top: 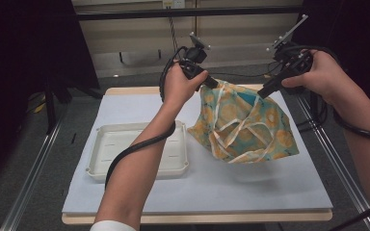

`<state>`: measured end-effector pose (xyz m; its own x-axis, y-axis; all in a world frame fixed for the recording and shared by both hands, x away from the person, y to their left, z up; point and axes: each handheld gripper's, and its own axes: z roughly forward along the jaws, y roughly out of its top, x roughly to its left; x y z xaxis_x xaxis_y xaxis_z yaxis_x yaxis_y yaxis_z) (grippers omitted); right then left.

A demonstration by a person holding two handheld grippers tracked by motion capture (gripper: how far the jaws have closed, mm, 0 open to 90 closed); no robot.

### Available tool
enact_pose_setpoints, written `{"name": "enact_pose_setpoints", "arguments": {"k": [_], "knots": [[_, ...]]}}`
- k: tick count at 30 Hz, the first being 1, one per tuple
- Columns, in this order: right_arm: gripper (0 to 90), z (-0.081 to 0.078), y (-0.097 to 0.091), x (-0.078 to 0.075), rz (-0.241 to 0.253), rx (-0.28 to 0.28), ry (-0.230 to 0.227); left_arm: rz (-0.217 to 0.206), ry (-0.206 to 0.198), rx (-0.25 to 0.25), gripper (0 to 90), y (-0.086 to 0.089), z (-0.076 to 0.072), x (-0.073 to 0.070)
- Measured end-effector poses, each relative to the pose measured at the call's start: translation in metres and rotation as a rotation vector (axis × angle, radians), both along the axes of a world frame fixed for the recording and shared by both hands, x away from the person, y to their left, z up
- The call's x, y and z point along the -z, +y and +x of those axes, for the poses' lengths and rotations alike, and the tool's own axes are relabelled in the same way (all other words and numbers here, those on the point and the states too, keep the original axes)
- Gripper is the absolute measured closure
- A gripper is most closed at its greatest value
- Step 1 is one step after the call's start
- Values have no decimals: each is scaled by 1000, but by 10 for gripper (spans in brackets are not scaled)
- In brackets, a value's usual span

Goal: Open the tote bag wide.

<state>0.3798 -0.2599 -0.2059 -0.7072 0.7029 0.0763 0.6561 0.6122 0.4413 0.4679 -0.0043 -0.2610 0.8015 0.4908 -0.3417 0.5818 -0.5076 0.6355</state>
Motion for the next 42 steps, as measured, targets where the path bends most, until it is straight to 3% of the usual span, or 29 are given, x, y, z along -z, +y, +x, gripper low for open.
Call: {"name": "enact_pose_setpoints", "arguments": {"k": [3,6,9,13,16,19,21,25,29,34,37,39,41,42], "knots": [[625,-3,6,5,-1,-31,12,-4,-1,-3,900,2,-1,0],[741,-2,11,14,-55,-59,36,-10,3,-8,900,4,-1,1],[848,0,12,16,-74,-62,38,-8,-1,7,900,6,0,3],[900,2,6,3,-30,-32,27,-16,11,-7,900,7,0,6],[900,1,-1,-10,44,0,-11,-17,19,10,900,9,1,8],[900,5,-9,-16,65,47,-33,-17,28,8,900,10,2,10],[900,10,-13,-13,69,78,-41,-28,26,9,900,10,2,11],[900,17,-14,5,49,88,0,-27,31,6,879,15,2,14],[900,21,-12,28,33,81,44,-32,28,-6,769,22,3,17],[900,21,-12,41,12,72,77,-75,-15,-35,520,35,-1,9],[900,21,-12,42,10,67,83,-115,-13,-38,456,43,-4,4],[900,19,-11,42,11,65,81,-97,-43,-49,429,47,-8,-1],[900,19,-10,43,2,65,78,-137,-31,-40,399,50,-11,-4],[900,18,-10,42,5,63,80,-128,-44,-30,393,51,-13,-7]]}}
